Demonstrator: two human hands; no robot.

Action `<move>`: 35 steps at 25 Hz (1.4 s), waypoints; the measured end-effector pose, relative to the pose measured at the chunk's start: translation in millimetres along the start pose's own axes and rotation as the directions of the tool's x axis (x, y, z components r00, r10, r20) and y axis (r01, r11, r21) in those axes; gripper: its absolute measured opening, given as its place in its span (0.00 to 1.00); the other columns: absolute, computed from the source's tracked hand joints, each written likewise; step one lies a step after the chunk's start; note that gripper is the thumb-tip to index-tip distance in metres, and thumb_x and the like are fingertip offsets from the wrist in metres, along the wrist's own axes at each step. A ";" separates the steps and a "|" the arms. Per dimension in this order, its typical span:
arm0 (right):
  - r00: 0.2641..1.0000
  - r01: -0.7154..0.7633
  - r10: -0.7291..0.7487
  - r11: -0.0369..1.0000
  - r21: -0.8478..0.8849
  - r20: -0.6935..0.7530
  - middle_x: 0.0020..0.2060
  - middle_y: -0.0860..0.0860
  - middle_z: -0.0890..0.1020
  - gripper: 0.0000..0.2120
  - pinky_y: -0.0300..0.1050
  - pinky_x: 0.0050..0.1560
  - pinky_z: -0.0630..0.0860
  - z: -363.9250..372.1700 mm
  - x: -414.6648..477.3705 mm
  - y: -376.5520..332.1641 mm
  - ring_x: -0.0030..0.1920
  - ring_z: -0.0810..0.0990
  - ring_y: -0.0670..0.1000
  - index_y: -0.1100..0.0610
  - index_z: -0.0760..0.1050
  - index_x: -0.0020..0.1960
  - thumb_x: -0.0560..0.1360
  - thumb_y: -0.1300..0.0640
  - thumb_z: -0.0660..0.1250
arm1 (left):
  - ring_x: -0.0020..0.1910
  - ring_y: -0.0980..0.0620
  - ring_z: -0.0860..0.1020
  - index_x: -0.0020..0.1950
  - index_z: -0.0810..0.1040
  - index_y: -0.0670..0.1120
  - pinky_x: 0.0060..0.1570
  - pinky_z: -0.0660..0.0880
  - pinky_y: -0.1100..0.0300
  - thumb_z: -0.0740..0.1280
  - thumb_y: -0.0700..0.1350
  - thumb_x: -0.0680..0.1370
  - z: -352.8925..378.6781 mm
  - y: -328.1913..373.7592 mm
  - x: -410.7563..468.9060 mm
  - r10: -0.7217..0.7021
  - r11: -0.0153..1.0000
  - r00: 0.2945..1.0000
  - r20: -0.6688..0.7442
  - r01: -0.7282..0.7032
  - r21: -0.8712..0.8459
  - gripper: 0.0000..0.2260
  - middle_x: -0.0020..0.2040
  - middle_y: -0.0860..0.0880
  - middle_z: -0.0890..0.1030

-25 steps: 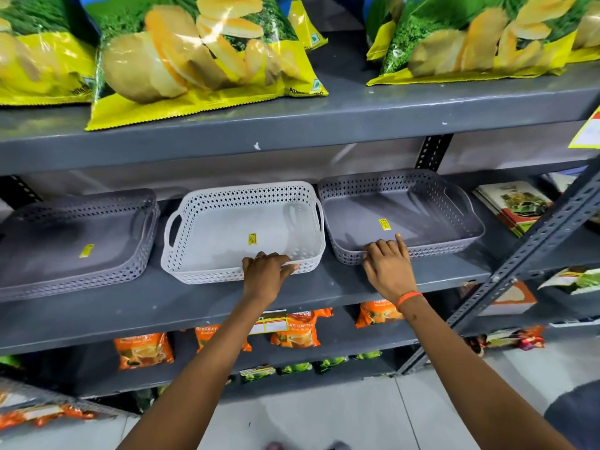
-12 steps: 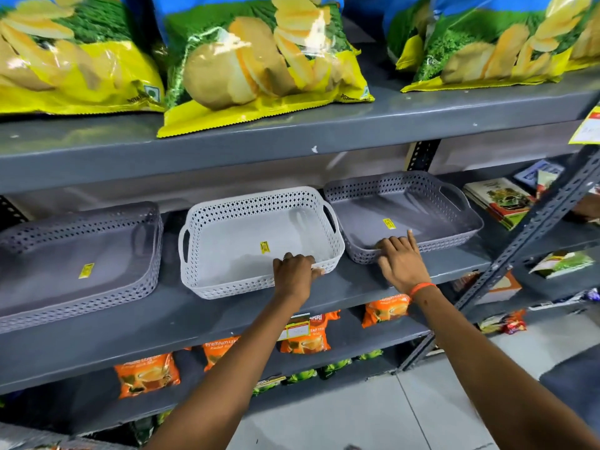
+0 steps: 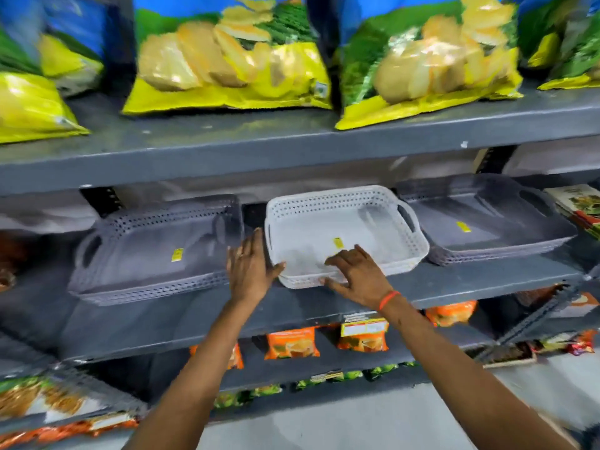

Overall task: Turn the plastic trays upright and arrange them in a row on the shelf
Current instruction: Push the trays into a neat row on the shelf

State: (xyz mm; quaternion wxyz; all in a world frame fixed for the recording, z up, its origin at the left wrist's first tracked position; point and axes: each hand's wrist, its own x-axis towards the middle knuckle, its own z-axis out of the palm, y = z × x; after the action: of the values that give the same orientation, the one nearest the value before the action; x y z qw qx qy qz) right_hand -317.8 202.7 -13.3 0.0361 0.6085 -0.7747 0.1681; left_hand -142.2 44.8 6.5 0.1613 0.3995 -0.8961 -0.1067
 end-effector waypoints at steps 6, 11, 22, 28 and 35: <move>0.983 0.050 -0.089 0.972 -0.230 -0.163 0.39 0.53 0.84 0.11 0.54 0.66 0.66 27.4 -14.3 -7.4 0.41 0.83 0.56 0.56 0.79 0.51 0.68 0.62 0.72 | 0.66 0.44 0.70 0.61 0.74 0.50 0.73 0.46 0.38 0.61 0.52 0.78 -2.3 -75.0 -22.2 -0.194 0.976 0.976 0.096 0.182 0.119 0.14 0.63 0.47 0.78; 0.972 0.012 -0.059 0.979 -0.203 -0.227 0.39 0.52 0.83 0.12 0.52 0.63 0.60 31.7 -18.8 -2.4 0.41 0.83 0.57 0.55 0.78 0.49 0.74 0.57 0.56 | 0.60 0.46 0.74 0.55 0.77 0.51 0.72 0.50 0.42 0.61 0.50 0.78 20.3 -43.4 -51.3 -0.026 0.997 0.999 0.020 0.025 0.067 0.09 0.54 0.50 0.82; 0.969 -0.016 -0.031 0.982 -0.187 -0.244 0.37 0.53 0.82 0.05 0.51 0.62 0.59 36.2 -15.2 -3.0 0.40 0.82 0.57 0.54 0.77 0.48 0.72 0.60 0.66 | 0.59 0.45 0.73 0.58 0.77 0.53 0.51 0.54 0.52 0.61 0.51 0.78 20.0 -38.9 -41.5 -0.017 0.995 1.000 -0.007 0.018 0.103 0.11 0.55 0.49 0.81; 0.979 -0.021 -0.017 0.983 -0.184 -0.201 0.39 0.53 0.82 0.05 0.51 0.62 0.58 34.7 -16.7 -3.1 0.42 0.81 0.57 0.54 0.76 0.50 0.74 0.59 0.65 | 0.58 0.44 0.75 0.56 0.79 0.50 0.55 0.54 0.52 0.63 0.51 0.78 18.4 -41.1 -42.1 0.028 0.998 1.000 -0.011 -0.028 0.063 0.10 0.53 0.47 0.82; 0.997 -0.046 0.036 0.987 -0.151 -0.067 0.45 0.55 0.82 0.10 0.56 0.68 0.59 27.9 -20.8 -5.2 0.49 0.80 0.59 0.55 0.75 0.55 0.76 0.57 0.60 | 0.64 0.44 0.71 0.63 0.74 0.51 0.66 0.56 0.48 0.63 0.56 0.76 14.0 -37.7 -50.0 0.011 0.996 0.996 0.084 -0.018 0.082 0.17 0.61 0.47 0.79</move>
State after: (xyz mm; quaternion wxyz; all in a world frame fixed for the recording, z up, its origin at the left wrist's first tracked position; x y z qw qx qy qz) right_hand -303.3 212.5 -43.8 0.1040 0.5820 -0.7962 0.1284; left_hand -90.3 58.4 -28.8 0.1080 0.3946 -0.9085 -0.0850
